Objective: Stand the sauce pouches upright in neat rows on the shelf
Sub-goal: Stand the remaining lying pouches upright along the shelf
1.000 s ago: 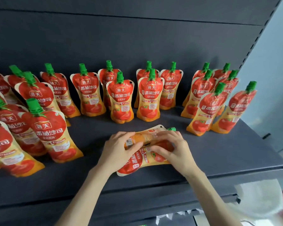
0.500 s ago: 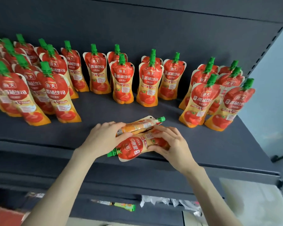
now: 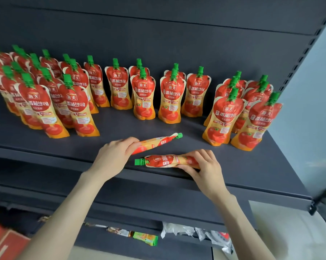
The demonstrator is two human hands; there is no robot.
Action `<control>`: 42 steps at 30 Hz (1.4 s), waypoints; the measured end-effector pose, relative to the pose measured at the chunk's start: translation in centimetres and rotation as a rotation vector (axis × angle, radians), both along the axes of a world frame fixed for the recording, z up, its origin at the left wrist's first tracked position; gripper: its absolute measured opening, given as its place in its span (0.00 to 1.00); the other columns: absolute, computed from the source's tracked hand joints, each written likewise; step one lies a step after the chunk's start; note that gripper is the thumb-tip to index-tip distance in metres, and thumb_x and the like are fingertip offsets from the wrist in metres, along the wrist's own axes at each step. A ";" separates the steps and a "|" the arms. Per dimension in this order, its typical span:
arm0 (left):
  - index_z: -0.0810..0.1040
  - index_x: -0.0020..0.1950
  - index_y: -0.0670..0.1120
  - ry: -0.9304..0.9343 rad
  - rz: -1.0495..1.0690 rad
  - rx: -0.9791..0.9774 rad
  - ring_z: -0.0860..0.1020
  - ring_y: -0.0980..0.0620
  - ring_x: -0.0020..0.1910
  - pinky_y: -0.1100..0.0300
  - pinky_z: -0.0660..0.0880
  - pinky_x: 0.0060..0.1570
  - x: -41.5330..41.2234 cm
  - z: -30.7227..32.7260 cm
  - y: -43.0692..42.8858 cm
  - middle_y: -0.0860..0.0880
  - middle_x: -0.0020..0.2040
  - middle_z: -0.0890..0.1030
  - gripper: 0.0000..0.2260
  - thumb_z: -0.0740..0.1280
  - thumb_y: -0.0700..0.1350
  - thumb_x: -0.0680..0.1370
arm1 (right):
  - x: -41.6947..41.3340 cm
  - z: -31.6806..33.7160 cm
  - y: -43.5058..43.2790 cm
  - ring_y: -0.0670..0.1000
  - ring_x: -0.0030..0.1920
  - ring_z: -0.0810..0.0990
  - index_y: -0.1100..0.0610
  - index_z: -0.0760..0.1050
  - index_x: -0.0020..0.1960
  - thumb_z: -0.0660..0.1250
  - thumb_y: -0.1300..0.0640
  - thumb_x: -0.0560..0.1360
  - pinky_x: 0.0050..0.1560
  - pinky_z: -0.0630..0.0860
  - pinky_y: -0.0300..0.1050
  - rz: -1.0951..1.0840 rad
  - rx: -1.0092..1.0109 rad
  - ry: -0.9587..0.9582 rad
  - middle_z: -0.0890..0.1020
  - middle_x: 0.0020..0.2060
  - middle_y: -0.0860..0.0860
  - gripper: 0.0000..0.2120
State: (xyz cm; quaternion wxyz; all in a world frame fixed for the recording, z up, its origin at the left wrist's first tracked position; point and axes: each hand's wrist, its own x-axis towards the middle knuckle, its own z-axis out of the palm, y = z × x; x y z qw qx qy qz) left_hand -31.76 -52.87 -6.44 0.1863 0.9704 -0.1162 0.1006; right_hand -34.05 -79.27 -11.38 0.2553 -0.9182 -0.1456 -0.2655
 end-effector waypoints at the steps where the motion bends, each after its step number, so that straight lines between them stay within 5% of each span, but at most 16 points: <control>1: 0.73 0.62 0.52 -0.014 0.016 -0.062 0.77 0.44 0.46 0.54 0.70 0.39 -0.1 0.0 0.1 0.47 0.51 0.81 0.14 0.53 0.52 0.81 | 0.0 0.1 0.0 0.51 0.46 0.72 0.52 0.77 0.51 0.57 0.34 0.73 0.43 0.69 0.39 -0.011 0.022 0.000 0.79 0.44 0.46 0.23; 4: 0.76 0.58 0.50 -0.024 0.081 -0.363 0.77 0.46 0.44 0.53 0.73 0.42 -0.2 0.2 0.5 0.47 0.46 0.82 0.13 0.55 0.51 0.81 | 0.1 1.0 0.2 0.51 0.46 0.73 0.53 0.78 0.54 0.57 0.35 0.74 0.45 0.70 0.41 -0.047 0.172 0.071 0.80 0.45 0.46 0.24; 8: 0.76 0.47 0.53 0.065 0.113 -0.787 0.79 0.56 0.44 0.69 0.72 0.40 -0.6 0.5 0.2 0.53 0.43 0.81 0.09 0.57 0.51 0.80 | 0.3 2.7 1.4 0.47 0.43 0.77 0.52 0.77 0.50 0.59 0.45 0.78 0.44 0.73 0.43 -0.033 0.559 0.244 0.80 0.40 0.45 0.13; 11: 0.77 0.48 0.50 0.259 0.150 -1.145 0.82 0.52 0.46 0.57 0.80 0.42 -1.3 0.5 -0.9 0.47 0.47 0.82 0.08 0.60 0.51 0.79 | 0.8 3.8 3.2 0.45 0.30 0.68 0.59 0.71 0.36 0.57 0.50 0.80 0.32 0.67 0.40 -0.030 0.788 0.307 0.72 0.27 0.46 0.18; 14: 0.77 0.53 0.46 0.410 0.044 -1.307 0.83 0.49 0.47 0.52 0.81 0.43 -1.5 0.6 -1.4 0.45 0.49 0.83 0.13 0.66 0.51 0.73 | 1.5 3.8 5.2 0.46 0.29 0.68 0.66 0.68 0.36 0.56 0.48 0.80 0.32 0.66 0.43 -0.026 0.894 0.361 0.70 0.26 0.51 0.23; 17: 0.77 0.57 0.45 0.488 -0.100 -1.335 0.82 0.48 0.51 0.52 0.80 0.46 -0.7 0.9 -0.9 0.46 0.52 0.83 0.17 0.70 0.47 0.70 | 2.5 3.7 6.7 0.52 0.37 0.80 0.64 0.76 0.45 0.58 0.43 0.78 0.41 0.76 0.47 0.035 1.039 0.441 0.82 0.37 0.57 0.23; 20: 0.75 0.59 0.49 0.501 -0.151 -1.311 0.81 0.51 0.54 0.55 0.76 0.54 1.0 1.2 0.3 0.49 0.53 0.83 0.20 0.72 0.47 0.68 | 3.4 4.0 7.5 0.52 0.47 0.84 0.57 0.76 0.54 0.68 0.44 0.69 0.47 0.80 0.48 0.125 1.158 0.487 0.85 0.46 0.52 0.19; 28: 0.72 0.61 0.53 0.493 -0.263 -1.155 0.80 0.56 0.54 0.64 0.78 0.47 6.7 1.0 2.5 0.51 0.55 0.82 0.22 0.73 0.40 0.70 | 6.6 5.0 8.6 0.48 0.46 0.83 0.55 0.74 0.52 0.72 0.59 0.71 0.43 0.80 0.41 0.044 0.986 0.311 0.83 0.46 0.50 0.12; 34: 0.70 0.64 0.53 0.426 -0.302 -1.052 0.78 0.59 0.55 0.61 0.76 0.54 10.4 -0.1 2.4 0.56 0.56 0.79 0.25 0.73 0.37 0.71 | 8.3 3.8 8.7 0.43 0.45 0.81 0.54 0.69 0.52 0.72 0.63 0.71 0.42 0.79 0.39 -0.170 0.904 0.163 0.80 0.46 0.46 0.16; 39: 0.70 0.59 0.58 0.400 -0.348 -1.018 0.78 0.60 0.54 0.62 0.74 0.55 11.5 -1.9 1.4 0.57 0.55 0.79 0.23 0.71 0.37 0.72 | 8.7 2.7 9.1 0.35 0.46 0.78 0.53 0.65 0.57 0.69 0.64 0.73 0.43 0.75 0.34 -0.187 0.821 0.129 0.77 0.47 0.42 0.18; 42: 0.69 0.61 0.56 0.396 -0.341 -1.027 0.78 0.58 0.56 0.62 0.73 0.56 11.7 -2.5 1.4 0.56 0.57 0.79 0.23 0.71 0.38 0.72 | 8.4 2.6 9.3 0.37 0.51 0.77 0.43 0.66 0.60 0.66 0.55 0.76 0.50 0.75 0.34 -0.066 0.894 0.229 0.79 0.51 0.40 0.16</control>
